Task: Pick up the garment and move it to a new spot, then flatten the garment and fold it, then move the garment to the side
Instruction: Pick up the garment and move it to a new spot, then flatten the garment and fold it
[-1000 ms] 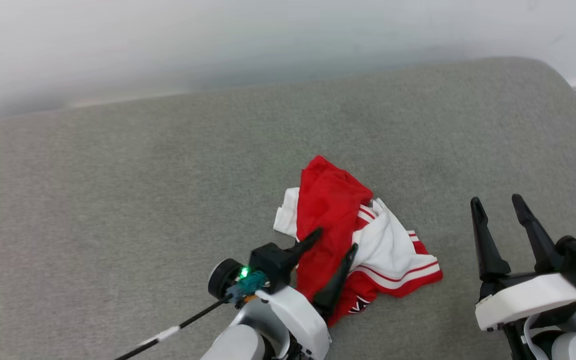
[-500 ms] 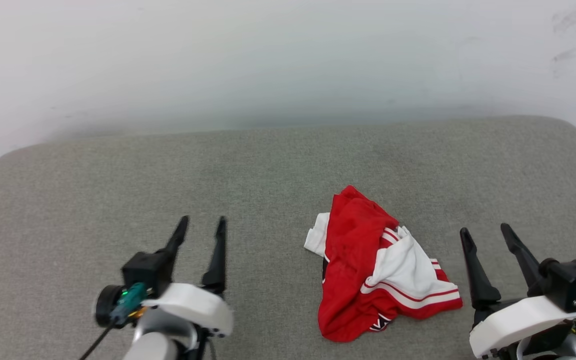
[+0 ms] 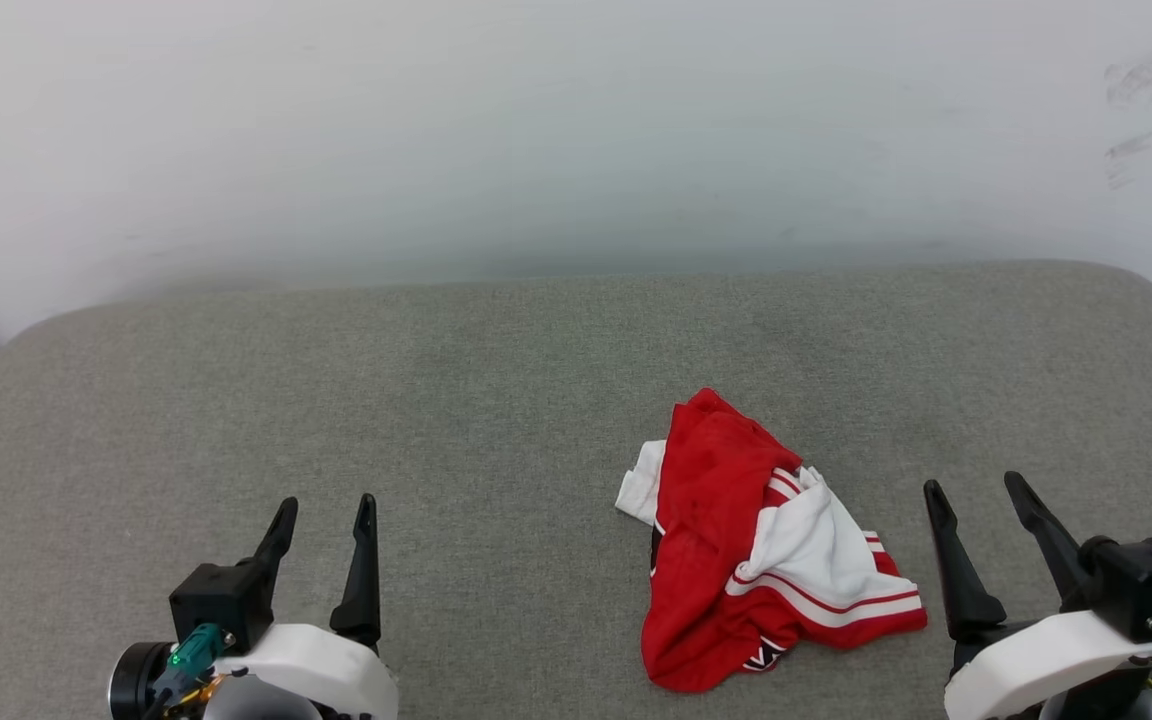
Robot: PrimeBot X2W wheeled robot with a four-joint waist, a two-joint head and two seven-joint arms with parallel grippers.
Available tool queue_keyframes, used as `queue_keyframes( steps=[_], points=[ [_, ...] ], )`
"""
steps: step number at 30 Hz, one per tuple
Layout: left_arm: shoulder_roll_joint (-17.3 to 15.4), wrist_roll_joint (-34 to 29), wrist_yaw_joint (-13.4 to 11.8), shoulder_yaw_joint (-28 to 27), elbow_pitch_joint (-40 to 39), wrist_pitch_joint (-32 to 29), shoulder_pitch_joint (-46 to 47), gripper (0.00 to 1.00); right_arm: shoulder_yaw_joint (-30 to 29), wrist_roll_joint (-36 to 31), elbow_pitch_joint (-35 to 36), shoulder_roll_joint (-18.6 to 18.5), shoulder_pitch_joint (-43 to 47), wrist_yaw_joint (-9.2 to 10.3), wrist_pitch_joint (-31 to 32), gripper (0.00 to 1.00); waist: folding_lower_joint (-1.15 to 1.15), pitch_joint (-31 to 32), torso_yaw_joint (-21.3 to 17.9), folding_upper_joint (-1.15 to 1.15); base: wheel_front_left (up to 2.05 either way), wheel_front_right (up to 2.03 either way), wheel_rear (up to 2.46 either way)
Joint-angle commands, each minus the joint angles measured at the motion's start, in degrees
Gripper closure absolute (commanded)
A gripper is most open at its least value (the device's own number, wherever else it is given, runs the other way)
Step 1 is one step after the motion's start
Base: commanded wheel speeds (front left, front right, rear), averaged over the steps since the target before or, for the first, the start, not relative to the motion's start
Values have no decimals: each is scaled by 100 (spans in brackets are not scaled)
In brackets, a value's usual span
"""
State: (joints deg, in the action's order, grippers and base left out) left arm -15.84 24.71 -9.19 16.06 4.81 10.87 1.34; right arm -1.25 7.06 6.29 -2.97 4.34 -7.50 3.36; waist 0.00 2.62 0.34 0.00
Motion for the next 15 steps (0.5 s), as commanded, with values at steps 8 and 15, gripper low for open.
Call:
queue_keyframes(
  steps=[8,15],
  points=[
    [-52,26,-62,20,-123,-92,-39,0,13,-6,70,14,9,2,49,0,0,-43,-17,0,0,0,0],
    [-97,35,-5,91,-138,-311,283,0,42,95,60,14,-77,2,7,0,0,-188,-53,0,0,0,0]
  ],
)
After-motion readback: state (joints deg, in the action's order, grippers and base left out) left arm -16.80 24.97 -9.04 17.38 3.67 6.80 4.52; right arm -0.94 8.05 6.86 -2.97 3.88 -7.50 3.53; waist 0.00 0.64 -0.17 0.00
